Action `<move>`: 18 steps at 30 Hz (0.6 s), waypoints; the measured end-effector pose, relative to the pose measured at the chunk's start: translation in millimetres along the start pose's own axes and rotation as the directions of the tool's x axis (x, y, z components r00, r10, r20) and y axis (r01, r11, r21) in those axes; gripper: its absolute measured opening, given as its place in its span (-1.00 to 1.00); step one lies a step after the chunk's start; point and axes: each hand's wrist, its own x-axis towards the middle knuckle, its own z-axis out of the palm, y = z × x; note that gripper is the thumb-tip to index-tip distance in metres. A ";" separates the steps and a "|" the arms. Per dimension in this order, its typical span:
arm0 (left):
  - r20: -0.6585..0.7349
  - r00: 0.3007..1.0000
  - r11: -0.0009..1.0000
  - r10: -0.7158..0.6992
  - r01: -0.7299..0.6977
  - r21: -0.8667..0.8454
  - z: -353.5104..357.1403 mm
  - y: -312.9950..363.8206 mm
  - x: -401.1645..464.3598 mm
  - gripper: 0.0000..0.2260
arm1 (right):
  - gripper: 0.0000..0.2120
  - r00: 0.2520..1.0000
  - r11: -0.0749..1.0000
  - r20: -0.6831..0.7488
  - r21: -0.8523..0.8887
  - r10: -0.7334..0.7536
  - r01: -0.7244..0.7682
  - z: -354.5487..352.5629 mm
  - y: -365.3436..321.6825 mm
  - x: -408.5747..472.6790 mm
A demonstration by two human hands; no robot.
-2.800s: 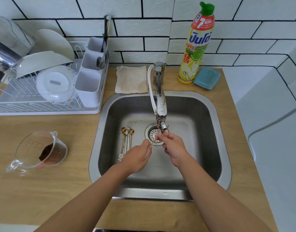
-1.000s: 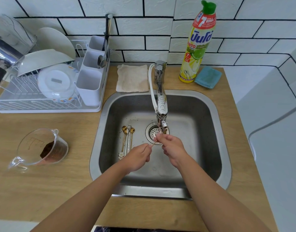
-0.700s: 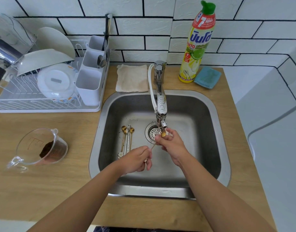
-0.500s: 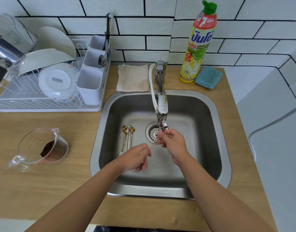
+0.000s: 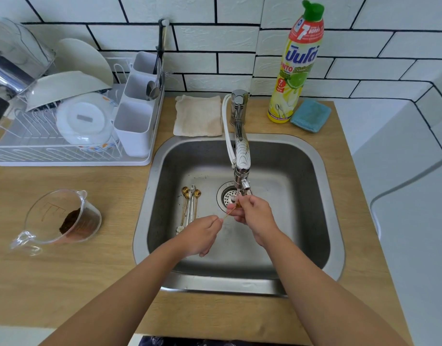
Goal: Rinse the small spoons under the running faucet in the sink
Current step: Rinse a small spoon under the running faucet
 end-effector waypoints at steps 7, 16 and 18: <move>0.021 0.999 1.000 -0.024 0.024 -0.003 2.4 4.4 -3.1 -0.60 | -0.79 0.999 0.997 0.022 -0.070 -0.024 0.026 2.8 -2.4 -3.8; 0.400 0.907 0.727 -0.130 0.361 -0.584 -30.4 2.2 -10.7 -0.65 | -0.78 0.962 0.975 0.269 0.197 0.043 -0.099 -9.6 -3.0 -9.1; 0.347 0.923 0.863 -0.168 0.307 -0.401 -28.4 6.5 -12.2 -0.69 | -0.77 0.979 0.983 0.192 0.153 0.070 -0.100 -6.0 -2.5 -8.4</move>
